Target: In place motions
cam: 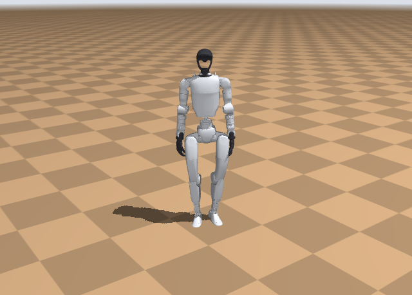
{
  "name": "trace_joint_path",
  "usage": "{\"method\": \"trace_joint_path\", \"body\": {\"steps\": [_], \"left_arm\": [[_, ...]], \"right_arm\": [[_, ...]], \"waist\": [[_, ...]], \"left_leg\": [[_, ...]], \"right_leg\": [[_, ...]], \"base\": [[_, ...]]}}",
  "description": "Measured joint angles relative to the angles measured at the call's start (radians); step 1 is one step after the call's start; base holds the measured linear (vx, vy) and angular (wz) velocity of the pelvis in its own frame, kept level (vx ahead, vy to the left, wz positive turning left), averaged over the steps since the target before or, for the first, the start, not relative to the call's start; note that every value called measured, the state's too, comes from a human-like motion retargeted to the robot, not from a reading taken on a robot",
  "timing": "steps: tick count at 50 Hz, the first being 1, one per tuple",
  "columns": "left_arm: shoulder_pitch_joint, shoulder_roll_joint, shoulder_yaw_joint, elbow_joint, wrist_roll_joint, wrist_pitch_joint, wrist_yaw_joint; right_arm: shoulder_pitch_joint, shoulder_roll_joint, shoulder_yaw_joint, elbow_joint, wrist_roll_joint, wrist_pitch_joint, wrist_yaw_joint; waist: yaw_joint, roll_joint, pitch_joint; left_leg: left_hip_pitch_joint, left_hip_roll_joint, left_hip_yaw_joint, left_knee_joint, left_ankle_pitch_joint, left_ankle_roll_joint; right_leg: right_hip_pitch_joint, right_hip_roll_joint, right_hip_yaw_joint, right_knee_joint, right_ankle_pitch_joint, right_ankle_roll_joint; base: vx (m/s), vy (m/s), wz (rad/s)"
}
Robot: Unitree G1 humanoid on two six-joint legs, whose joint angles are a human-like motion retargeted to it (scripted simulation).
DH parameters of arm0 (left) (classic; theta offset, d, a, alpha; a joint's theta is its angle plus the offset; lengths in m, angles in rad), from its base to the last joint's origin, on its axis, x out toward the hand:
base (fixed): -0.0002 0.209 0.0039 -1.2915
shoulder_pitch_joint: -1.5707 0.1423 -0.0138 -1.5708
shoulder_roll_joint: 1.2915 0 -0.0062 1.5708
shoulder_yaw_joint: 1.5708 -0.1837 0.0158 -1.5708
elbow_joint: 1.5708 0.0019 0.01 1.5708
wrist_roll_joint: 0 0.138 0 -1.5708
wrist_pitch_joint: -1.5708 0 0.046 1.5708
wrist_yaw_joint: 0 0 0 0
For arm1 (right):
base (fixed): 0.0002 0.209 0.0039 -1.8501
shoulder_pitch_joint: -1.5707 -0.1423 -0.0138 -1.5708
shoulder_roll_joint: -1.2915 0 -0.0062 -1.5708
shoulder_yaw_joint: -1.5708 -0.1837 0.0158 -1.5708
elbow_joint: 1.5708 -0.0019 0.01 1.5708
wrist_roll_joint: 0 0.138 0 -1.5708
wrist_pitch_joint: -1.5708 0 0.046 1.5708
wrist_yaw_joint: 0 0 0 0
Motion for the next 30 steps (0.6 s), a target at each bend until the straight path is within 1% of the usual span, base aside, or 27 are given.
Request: {"method": "trace_joint_path", "body": {"steps": [9,17,20,25,27,30], "left_arm": [[0.003,-0.003,-0.007,0.019,-0.002,0.000,0.012],[-0.005,-0.021,-0.034,0.041,0.003,0.002,0.009],[-0.013,-0.022,-0.045,0.041,0.005,0.001,0.008],[-0.023,-0.011,-0.065,0.040,-0.004,-0.002,0.004],[-0.026,-0.002,-0.071,0.043,-0.009,-0.003,0.008],[-0.033,0.013,-0.074,0.042,-0.010,-0.003,0.008]], "right_arm": [[-0.040,0.015,0.027,-0.075,-0.060,-0.037,0.060],[-0.055,0.005,0.007,-0.095,-0.059,-0.054,0.063],[-0.048,0.000,0.002,-0.099,-0.055,-0.057,0.055],[-0.032,-0.002,-0.009,-0.090,-0.058,-0.054,0.034],[-0.024,-0.003,-0.012,-0.086,-0.059,-0.052,0.024],[-0.021,-0.005,-0.010,-0.080,-0.052,-0.053,0.010]], "waist": [[0.012,-0.010,-0.007],[0.005,-0.007,0.019],[-0.015,-0.007,0.040],[-0.072,-0.007,0.084],[-0.104,-0.001,0.106],[-0.141,0.000,0.138]], "left_leg": [[-0.003,-0.011,0.024,0.002,-0.006,0.009],[0.007,-0.028,0.074,-0.008,-0.014,0.029],[0.015,-0.032,0.096,-0.016,-0.015,0.038],[0.027,-0.020,0.153,-0.030,-0.014,0.049],[0.030,0.003,0.195,-0.032,-0.015,0.047],[0.037,0.031,0.260,-0.035,-0.021,0.042]], "right_leg": [[-0.025,-0.017,0.024,0.029,-0.001,0.028],[-0.047,-0.021,0.073,0.062,0.010,0.041],[-0.055,-0.016,0.093,0.072,0.028,0.037],[-0.073,0.006,0.124,0.074,0.054,0.000],[-0.073,-0.001,0.059,0.062,0.031,-0.028],[-0.066,-0.020,-0.056,0.035,-0.010,-0.031]], "base": [[0.01,0.01,-0.05],[-0.01,0.07,-0.32],[-0.07,0.06,-0.39],[-0.15,0.00,-0.60],[-0.24,-0.04,-1.00],[-0.30,-0.05,-1.28]]}}
